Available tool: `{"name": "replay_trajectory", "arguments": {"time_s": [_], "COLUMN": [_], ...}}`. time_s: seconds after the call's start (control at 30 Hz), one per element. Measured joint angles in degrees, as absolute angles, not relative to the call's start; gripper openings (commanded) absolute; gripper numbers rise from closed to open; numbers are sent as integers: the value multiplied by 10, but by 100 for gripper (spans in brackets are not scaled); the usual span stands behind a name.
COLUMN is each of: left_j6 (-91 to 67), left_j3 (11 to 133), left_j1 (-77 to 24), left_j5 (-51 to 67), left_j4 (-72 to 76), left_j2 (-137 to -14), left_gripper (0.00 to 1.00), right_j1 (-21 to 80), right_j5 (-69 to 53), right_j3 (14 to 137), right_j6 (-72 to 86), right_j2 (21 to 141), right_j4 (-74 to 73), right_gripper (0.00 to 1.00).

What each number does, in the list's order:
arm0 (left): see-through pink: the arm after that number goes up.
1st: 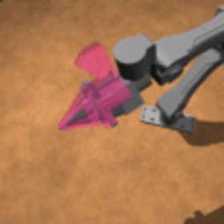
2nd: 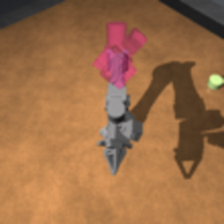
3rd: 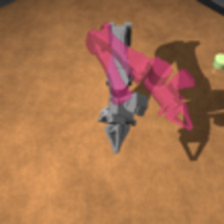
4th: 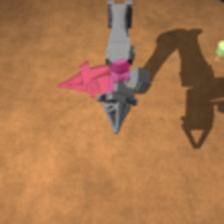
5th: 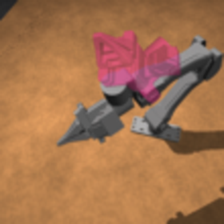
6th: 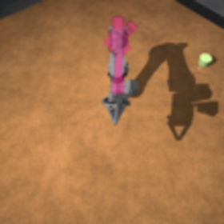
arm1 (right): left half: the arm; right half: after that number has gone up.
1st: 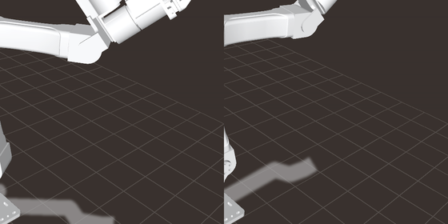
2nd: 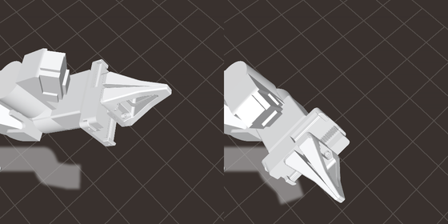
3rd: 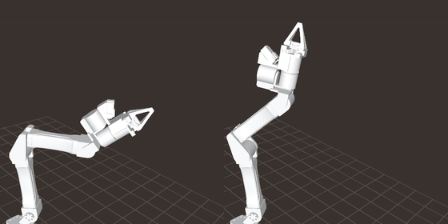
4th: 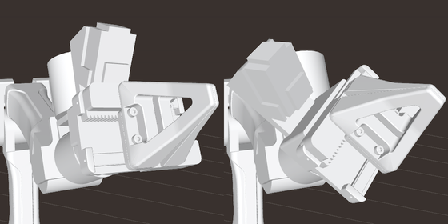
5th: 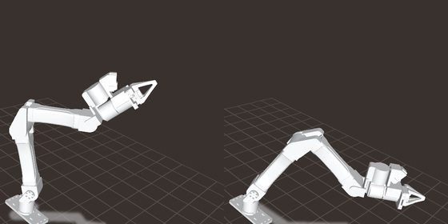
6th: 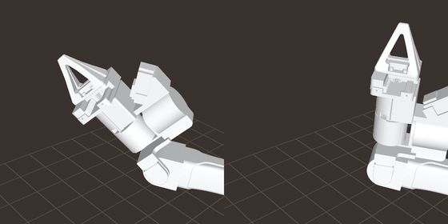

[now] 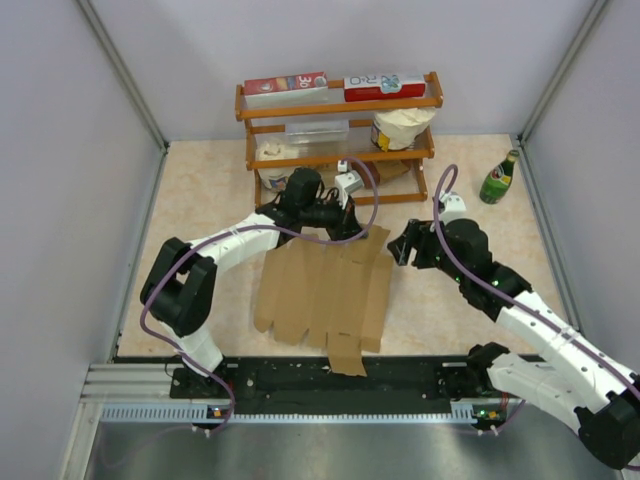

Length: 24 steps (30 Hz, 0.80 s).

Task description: Fold the paper box

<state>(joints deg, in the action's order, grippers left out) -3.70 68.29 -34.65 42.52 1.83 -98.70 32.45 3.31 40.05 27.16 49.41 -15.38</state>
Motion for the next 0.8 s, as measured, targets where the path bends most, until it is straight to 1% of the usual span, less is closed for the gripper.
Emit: {"name": "replay_trajectory", "arguments": {"time_s": [0.8], "left_j6": [-39], "left_j3": [677], "left_j1": [-347], "left_j5": [425], "left_j4": [26], "left_j2": [-990], "left_gripper": [0], "right_j1": [324], "right_j5": [-28], "right_j3": [368], "right_j6": [274], "right_j2": [487], "right_j4": [-119], "right_gripper": [68]}}
